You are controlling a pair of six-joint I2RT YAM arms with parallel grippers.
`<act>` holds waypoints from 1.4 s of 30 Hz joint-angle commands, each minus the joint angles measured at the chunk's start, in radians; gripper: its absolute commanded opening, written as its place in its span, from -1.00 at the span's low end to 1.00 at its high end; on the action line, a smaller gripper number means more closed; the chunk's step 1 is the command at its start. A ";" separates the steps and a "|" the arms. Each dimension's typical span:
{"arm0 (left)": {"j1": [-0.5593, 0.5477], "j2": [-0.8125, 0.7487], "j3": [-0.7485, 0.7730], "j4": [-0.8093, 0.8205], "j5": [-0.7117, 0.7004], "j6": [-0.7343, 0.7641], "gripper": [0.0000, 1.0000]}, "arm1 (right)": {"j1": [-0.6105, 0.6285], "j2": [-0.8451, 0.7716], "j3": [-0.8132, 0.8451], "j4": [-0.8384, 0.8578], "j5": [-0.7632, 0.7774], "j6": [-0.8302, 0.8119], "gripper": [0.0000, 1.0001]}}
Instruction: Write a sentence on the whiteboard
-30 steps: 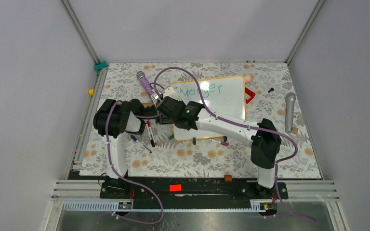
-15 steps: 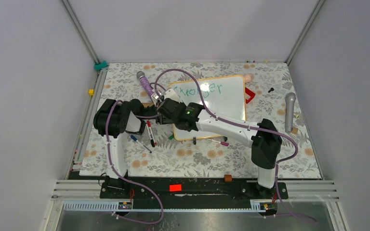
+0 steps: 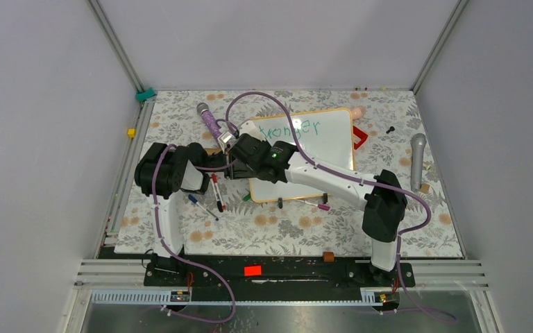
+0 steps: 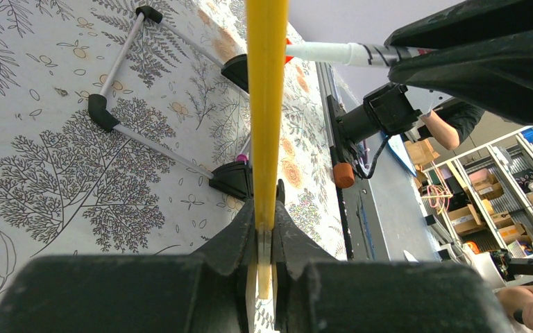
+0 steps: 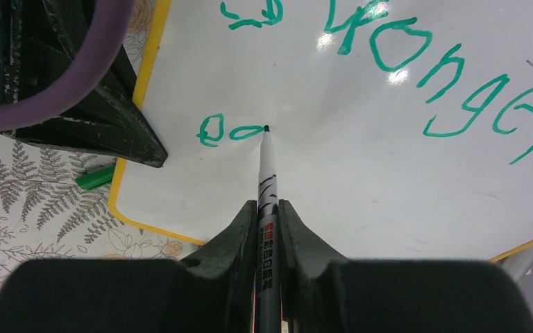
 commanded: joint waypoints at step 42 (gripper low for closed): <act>0.002 0.010 -0.001 -0.004 0.039 -0.013 -1.00 | -0.027 -0.100 -0.050 -0.042 0.031 0.030 -1.00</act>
